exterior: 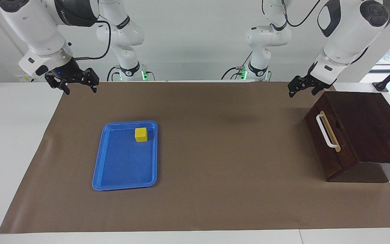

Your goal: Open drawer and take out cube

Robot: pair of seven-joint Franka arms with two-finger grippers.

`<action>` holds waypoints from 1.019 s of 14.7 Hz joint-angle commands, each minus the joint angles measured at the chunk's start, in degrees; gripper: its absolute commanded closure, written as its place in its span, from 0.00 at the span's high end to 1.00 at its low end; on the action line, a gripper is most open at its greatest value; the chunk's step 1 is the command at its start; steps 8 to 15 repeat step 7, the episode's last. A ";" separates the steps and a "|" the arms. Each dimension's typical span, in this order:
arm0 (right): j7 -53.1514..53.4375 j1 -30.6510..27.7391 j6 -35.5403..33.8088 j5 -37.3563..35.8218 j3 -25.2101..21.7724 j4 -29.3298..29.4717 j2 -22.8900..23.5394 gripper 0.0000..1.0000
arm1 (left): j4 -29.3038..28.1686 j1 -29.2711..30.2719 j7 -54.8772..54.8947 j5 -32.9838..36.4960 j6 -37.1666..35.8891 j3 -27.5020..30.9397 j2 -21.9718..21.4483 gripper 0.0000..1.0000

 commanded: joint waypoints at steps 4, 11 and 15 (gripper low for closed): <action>0.86 -1.61 1.13 1.12 1.17 -0.55 -0.40 1.00 | -0.75 0.11 0.18 -0.08 0.30 0.34 -0.97 1.00; 0.86 -1.52 1.31 0.94 1.08 -0.55 -0.40 1.00 | -0.75 0.20 0.18 -0.08 0.30 0.34 -0.97 1.00; 0.86 -1.52 1.31 0.94 1.08 -0.55 -0.40 1.00 | -0.75 0.20 0.18 -0.08 0.30 0.34 -0.97 1.00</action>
